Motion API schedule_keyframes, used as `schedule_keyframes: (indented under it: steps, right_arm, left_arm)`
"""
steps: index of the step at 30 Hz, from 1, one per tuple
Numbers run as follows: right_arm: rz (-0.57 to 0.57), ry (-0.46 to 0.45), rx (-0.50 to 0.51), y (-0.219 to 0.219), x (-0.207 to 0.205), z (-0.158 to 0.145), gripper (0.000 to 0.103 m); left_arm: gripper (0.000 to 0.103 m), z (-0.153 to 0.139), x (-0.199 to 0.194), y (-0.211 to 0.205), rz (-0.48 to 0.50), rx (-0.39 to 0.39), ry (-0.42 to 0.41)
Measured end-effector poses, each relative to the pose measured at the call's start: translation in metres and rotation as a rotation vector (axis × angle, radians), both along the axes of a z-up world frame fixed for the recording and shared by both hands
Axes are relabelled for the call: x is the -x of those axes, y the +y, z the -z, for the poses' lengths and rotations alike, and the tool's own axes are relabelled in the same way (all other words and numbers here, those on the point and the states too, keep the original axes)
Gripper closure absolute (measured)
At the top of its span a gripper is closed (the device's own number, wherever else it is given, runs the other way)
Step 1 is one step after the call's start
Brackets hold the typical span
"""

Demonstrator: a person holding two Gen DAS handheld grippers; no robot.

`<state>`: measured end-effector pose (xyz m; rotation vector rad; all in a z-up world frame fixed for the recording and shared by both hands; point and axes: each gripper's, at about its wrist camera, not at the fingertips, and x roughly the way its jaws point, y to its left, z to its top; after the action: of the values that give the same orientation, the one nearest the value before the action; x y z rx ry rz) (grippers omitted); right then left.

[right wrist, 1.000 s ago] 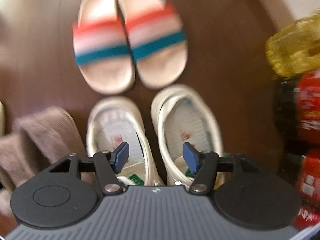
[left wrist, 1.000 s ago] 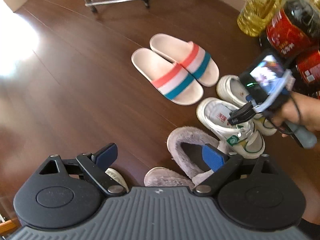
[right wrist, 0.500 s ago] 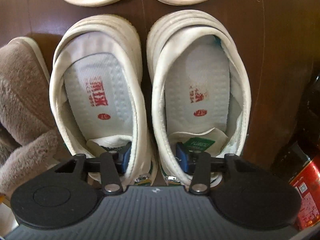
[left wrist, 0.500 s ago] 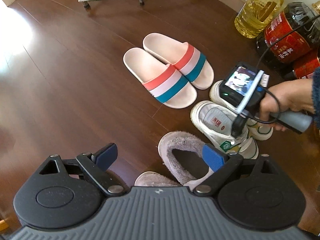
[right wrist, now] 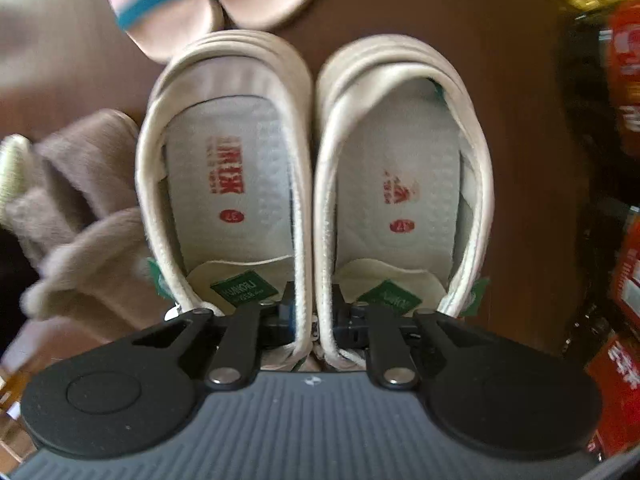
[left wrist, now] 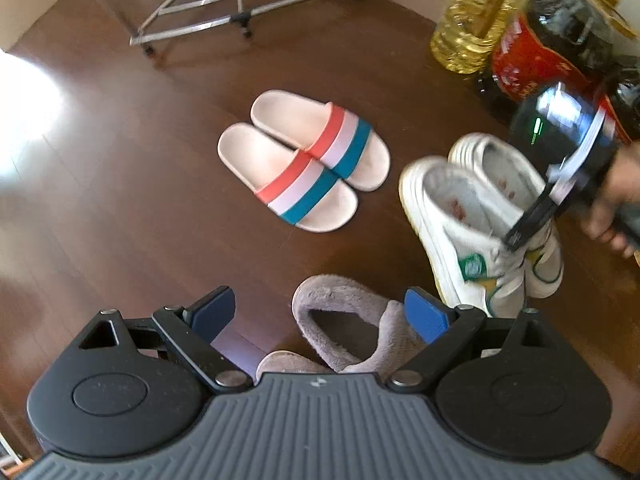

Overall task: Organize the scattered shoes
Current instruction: 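Grasp both white sneakers by their heels with the right gripper, then lift the white sneakers onto the middle shelf beside the pink boots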

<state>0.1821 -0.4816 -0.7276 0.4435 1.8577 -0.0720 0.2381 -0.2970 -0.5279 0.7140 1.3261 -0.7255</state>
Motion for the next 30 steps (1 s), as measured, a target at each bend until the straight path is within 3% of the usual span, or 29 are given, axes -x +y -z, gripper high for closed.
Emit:
schedule_keyframes:
  steps: [4, 12, 15, 18, 21, 22, 26, 30]
  right_arm:
    - [0.027, -0.033, -0.034, -0.029, -0.029, -0.056, 0.091]
    - [0.122, -0.073, -0.045, -0.082, -0.132, -0.179, 0.091]
    - [0.186, -0.128, -0.049, -0.100, -0.180, -0.252, 0.091]
    - [0.242, -0.250, -0.028, -0.120, -0.244, -0.350, 0.091]
    - [0.266, -0.344, 0.002, -0.132, -0.298, -0.405, 0.091]
    - [0.266, -0.353, 0.006, -0.134, -0.306, -0.410, 0.091]
    - [0.258, -0.423, 0.126, -0.148, -0.410, -0.435, 0.091]
    - [0.205, -0.429, 0.316, -0.158, -0.489, -0.405, 0.089]
  left_arm:
    - [0.009, -0.025, -0.005, -0.018, 0.026, 0.022, -0.004]
    - [0.010, -0.090, -0.102, -0.035, 0.086, 0.137, 0.020]
    - [0.010, -0.128, -0.140, -0.036, 0.122, 0.198, -0.007]
    - [0.010, -0.157, -0.177, -0.036, 0.104, 0.234, -0.036]
    - [0.010, -0.181, -0.214, -0.035, 0.070, 0.266, -0.057]
    - [0.010, -0.185, -0.224, -0.033, 0.047, 0.273, -0.058]
    - [0.010, -0.190, -0.253, -0.032, -0.011, 0.298, -0.052]
    - [0.010, -0.183, -0.264, -0.033, -0.009, 0.299, -0.061]
